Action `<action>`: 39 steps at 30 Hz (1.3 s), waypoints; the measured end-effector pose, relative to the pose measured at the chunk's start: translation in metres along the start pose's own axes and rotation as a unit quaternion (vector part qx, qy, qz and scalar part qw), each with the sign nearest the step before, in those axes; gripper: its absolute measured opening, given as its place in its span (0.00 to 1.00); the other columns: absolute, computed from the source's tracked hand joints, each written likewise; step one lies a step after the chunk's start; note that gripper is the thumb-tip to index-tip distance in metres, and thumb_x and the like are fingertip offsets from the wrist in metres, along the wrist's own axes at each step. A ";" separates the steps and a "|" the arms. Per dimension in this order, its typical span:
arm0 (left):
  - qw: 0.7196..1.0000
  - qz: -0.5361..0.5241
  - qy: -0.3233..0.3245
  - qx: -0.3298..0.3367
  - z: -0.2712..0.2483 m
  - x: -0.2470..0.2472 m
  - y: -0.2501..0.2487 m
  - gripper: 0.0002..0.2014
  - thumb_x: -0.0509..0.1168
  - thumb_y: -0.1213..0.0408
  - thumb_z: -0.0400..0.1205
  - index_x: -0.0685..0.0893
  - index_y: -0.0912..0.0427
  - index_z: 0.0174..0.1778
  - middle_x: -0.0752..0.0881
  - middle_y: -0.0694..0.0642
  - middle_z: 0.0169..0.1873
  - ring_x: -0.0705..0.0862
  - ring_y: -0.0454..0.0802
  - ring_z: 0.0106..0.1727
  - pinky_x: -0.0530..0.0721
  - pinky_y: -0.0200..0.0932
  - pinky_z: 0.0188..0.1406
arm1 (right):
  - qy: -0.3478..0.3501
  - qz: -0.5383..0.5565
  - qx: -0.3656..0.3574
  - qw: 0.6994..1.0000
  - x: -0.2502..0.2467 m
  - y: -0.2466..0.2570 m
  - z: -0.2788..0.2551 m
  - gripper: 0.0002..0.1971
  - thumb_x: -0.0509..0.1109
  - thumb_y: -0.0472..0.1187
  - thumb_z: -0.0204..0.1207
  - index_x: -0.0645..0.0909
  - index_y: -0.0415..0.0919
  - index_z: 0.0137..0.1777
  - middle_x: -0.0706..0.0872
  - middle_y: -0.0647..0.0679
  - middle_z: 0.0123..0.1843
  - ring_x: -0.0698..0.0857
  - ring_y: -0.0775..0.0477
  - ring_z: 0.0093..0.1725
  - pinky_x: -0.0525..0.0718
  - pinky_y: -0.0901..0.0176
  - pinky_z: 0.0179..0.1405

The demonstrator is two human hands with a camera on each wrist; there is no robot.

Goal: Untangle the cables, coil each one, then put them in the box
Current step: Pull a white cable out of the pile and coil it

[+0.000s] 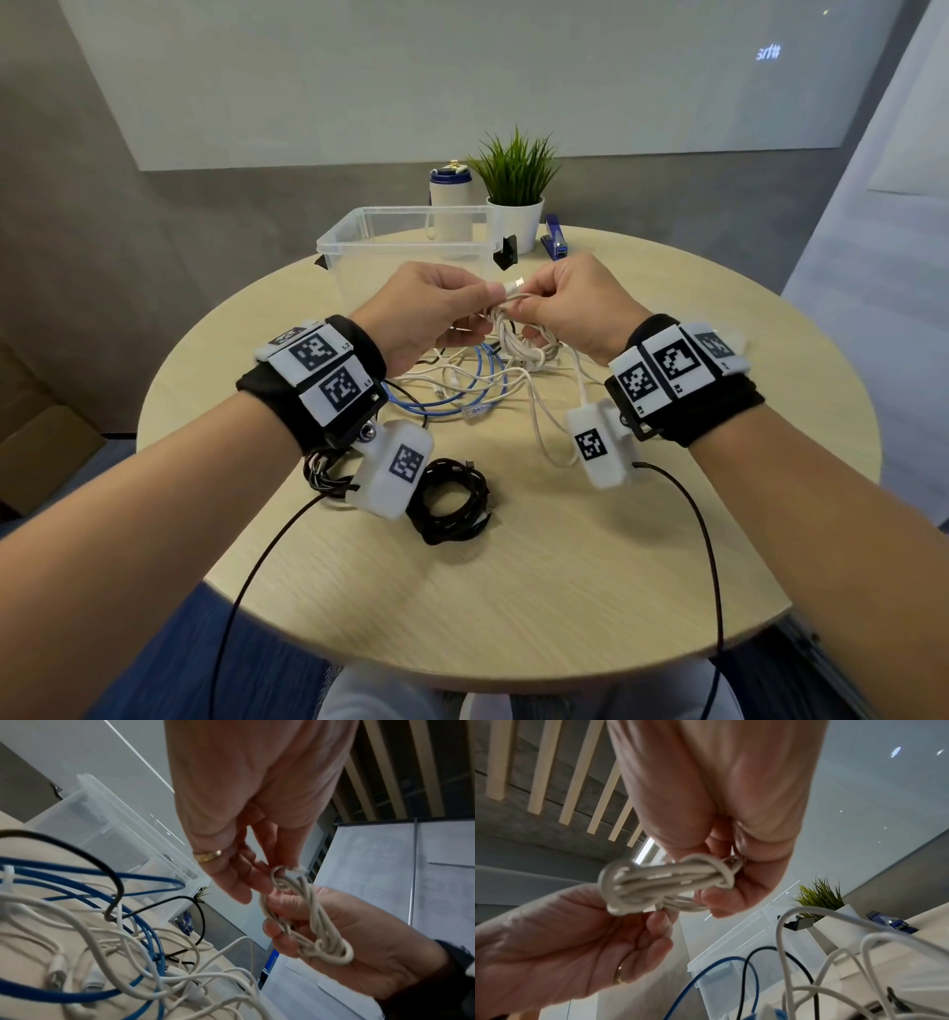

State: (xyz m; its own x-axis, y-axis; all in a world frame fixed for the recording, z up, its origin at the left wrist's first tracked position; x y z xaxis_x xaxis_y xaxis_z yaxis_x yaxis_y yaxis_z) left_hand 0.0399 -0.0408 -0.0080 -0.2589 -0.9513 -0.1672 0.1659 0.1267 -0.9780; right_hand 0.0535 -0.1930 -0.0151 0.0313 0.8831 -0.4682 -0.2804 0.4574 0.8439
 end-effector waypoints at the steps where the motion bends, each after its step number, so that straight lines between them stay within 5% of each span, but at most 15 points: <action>1: 1.000 0.010 0.005 -0.010 0.000 -0.001 0.000 0.06 0.70 0.67 0.77 0.87 0.66 0.39 0.85 0.56 0.29 0.82 0.46 0.29 0.85 0.43 0.39 | 0.002 -0.007 0.001 1.000 0.000 0.001 0.000 0.04 0.75 0.34 0.74 0.85 0.33 0.41 0.86 0.40 0.33 0.84 0.51 0.27 0.86 0.55 0.32; 8: 0.996 0.088 -0.004 -0.008 0.003 -0.002 -0.002 0.10 0.74 0.70 0.74 0.79 0.64 0.30 0.82 0.61 0.29 0.80 0.45 0.25 0.84 0.36 0.30 | 0.005 -0.004 0.007 1.000 0.002 0.006 -0.003 0.06 0.70 0.31 0.75 0.85 0.36 0.37 0.85 0.38 0.30 0.82 0.47 0.26 0.82 0.56 0.29; 14: 0.983 0.179 0.028 0.032 0.003 0.007 0.004 0.01 0.66 0.70 0.82 0.81 0.64 0.46 0.80 0.56 0.30 0.77 0.42 0.26 0.78 0.30 0.26 | 0.072 0.032 0.024 0.997 0.006 0.009 -0.008 0.07 0.67 0.27 0.77 0.84 0.36 0.43 0.85 0.33 0.41 0.82 0.42 0.38 0.84 0.50 0.40; 18: 0.969 0.244 0.041 0.018 0.003 0.005 0.009 0.03 0.63 0.66 0.84 0.80 0.58 0.45 0.81 0.51 0.30 0.76 0.44 0.29 0.77 0.35 0.31 | 0.095 0.055 0.050 0.993 0.008 0.008 -0.009 0.14 0.61 0.20 0.75 0.80 0.38 0.40 0.83 0.33 0.43 0.82 0.40 0.42 0.83 0.52 0.41; 24: 0.972 0.232 -0.007 0.018 0.006 0.002 0.012 0.06 0.64 0.65 0.83 0.76 0.57 0.40 0.78 0.52 0.26 0.73 0.45 0.25 0.72 0.35 0.23 | 0.093 0.056 0.001 0.994 0.005 0.013 -0.011 0.11 0.66 0.21 0.74 0.82 0.38 0.42 0.85 0.30 0.41 0.83 0.40 0.39 0.83 0.44 0.48; 28: 0.972 0.222 -0.069 0.045 0.007 -0.002 0.010 0.07 0.64 0.65 0.83 0.76 0.56 0.39 0.77 0.52 0.26 0.73 0.47 0.26 0.71 0.38 0.24 | 0.079 0.070 -0.018 0.994 0.003 0.015 -0.011 0.13 0.67 0.23 0.75 0.86 0.42 0.42 0.86 0.23 0.48 0.85 0.37 0.44 0.83 0.36 0.60; 32: 0.959 0.249 -0.118 0.071 0.010 -0.002 0.006 0.03 0.62 0.66 0.84 0.78 0.60 0.45 0.77 0.51 0.28 0.71 0.44 0.24 0.67 0.29 0.17 | 0.068 0.068 -0.021 0.995 0.005 0.016 -0.009 0.16 0.66 0.26 0.78 0.88 0.47 0.42 0.87 0.25 0.48 0.87 0.35 0.46 0.83 0.33 0.60; 35: 0.951 0.276 -0.117 0.078 0.010 -0.002 0.004 0.05 0.62 0.66 0.84 0.83 0.58 0.45 0.76 0.50 0.26 0.70 0.43 0.23 0.66 0.29 0.17 | 0.044 0.078 -0.022 0.996 0.004 0.017 -0.008 0.14 0.68 0.23 0.75 0.88 0.42 0.42 0.88 0.26 0.47 0.89 0.32 0.47 0.85 0.38 0.58; 39: 0.944 0.308 -0.085 0.086 0.008 0.000 0.003 0.07 0.64 0.62 0.83 0.87 0.57 0.46 0.80 0.49 0.24 0.73 0.43 0.24 0.70 0.34 0.24 | 0.008 0.113 -0.029 0.993 -0.002 0.017 -0.008 0.09 0.70 0.21 0.73 0.86 0.34 0.45 0.87 0.35 0.39 0.88 0.48 0.35 0.90 0.54 0.46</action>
State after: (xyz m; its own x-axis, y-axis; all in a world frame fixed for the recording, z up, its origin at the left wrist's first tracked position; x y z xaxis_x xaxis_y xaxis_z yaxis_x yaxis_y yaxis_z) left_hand 0.0477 -0.0429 -0.0101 0.0903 -0.7449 -0.6611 0.3912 0.6370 -0.6643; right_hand 0.0410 -0.1882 -0.0020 -0.0533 0.9604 -0.2734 -0.3340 0.2409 0.9113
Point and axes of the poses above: each hand's wrist, its own z-axis towards the middle knuckle, its own x-axis out of the palm, y = z × x, the point moved 4 cm from there along z, towards the middle knuckle
